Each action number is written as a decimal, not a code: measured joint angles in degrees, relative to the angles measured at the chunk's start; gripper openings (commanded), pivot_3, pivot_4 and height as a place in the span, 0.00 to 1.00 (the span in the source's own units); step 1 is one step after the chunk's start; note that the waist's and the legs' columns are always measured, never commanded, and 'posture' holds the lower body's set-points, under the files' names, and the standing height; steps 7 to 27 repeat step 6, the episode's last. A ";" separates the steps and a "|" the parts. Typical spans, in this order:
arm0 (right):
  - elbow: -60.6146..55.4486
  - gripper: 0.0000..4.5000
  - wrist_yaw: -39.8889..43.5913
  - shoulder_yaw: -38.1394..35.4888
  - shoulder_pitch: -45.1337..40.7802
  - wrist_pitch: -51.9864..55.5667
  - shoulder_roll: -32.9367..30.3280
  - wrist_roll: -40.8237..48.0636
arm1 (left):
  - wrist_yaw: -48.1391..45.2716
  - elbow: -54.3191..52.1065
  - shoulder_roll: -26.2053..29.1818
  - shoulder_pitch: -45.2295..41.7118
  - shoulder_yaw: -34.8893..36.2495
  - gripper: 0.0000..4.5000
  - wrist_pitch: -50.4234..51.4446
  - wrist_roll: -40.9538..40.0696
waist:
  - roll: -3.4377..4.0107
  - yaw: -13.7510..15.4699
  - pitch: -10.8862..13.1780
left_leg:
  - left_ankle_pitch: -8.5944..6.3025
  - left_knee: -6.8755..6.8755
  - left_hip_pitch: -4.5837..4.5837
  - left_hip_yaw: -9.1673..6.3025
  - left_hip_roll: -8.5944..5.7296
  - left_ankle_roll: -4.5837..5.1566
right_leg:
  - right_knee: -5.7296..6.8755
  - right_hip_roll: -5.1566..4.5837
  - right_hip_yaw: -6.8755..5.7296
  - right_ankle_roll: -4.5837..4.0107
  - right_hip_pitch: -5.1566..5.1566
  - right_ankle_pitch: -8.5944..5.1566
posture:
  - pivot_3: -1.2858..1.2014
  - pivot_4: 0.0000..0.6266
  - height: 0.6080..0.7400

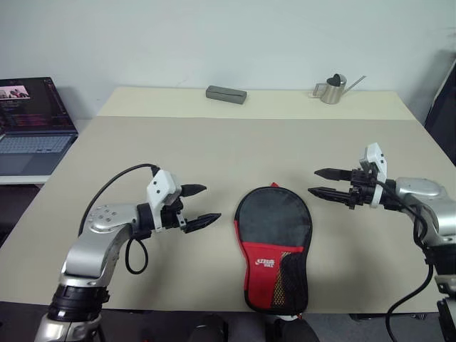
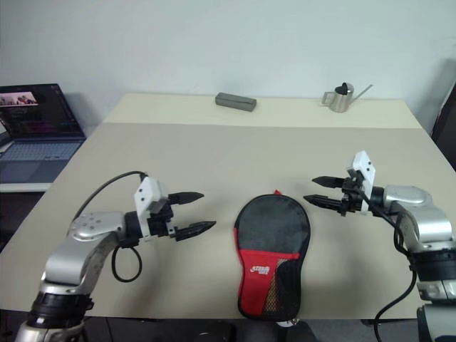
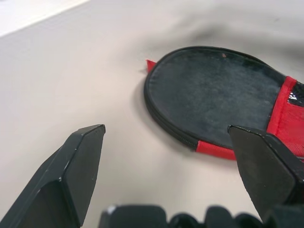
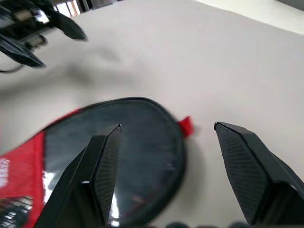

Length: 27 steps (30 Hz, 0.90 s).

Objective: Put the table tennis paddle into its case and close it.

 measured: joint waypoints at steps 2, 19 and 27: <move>3.32 0.75 0.89 -0.10 -1.05 -1.61 -0.03 -1.20 | 0.78 -1.32 0.37 1.36 0.58 1.00 0.58 -1.02 | 0.00 -0.01 0.00 | 0.00 -0.02 -0.01 0.01 0.02 -0.01 | 0.00 0.00 0.01 -0.01 -0.03 0.00 | 0.52 0.24 1.00; 7.56 0.75 1.08 -0.24 -1.91 -4.08 0.59 -3.22 | 2.92 -2.85 0.47 4.18 0.93 1.00 1.44 -1.67 | 0.02 -0.09 0.01 | 0.01 -0.03 -0.01 0.09 0.02 -0.02 | 0.03 0.00 0.11 -0.02 -0.09 0.01 | 0.52 0.24 1.00; 7.56 0.75 1.08 -0.24 -1.91 -4.08 0.59 -3.22 | 2.92 -2.85 0.47 4.18 0.93 1.00 1.44 -1.67 | 0.02 -0.09 0.01 | 0.01 -0.03 -0.01 0.09 0.02 -0.02 | 0.03 0.00 0.11 -0.02 -0.09 0.01 | 0.52 0.24 1.00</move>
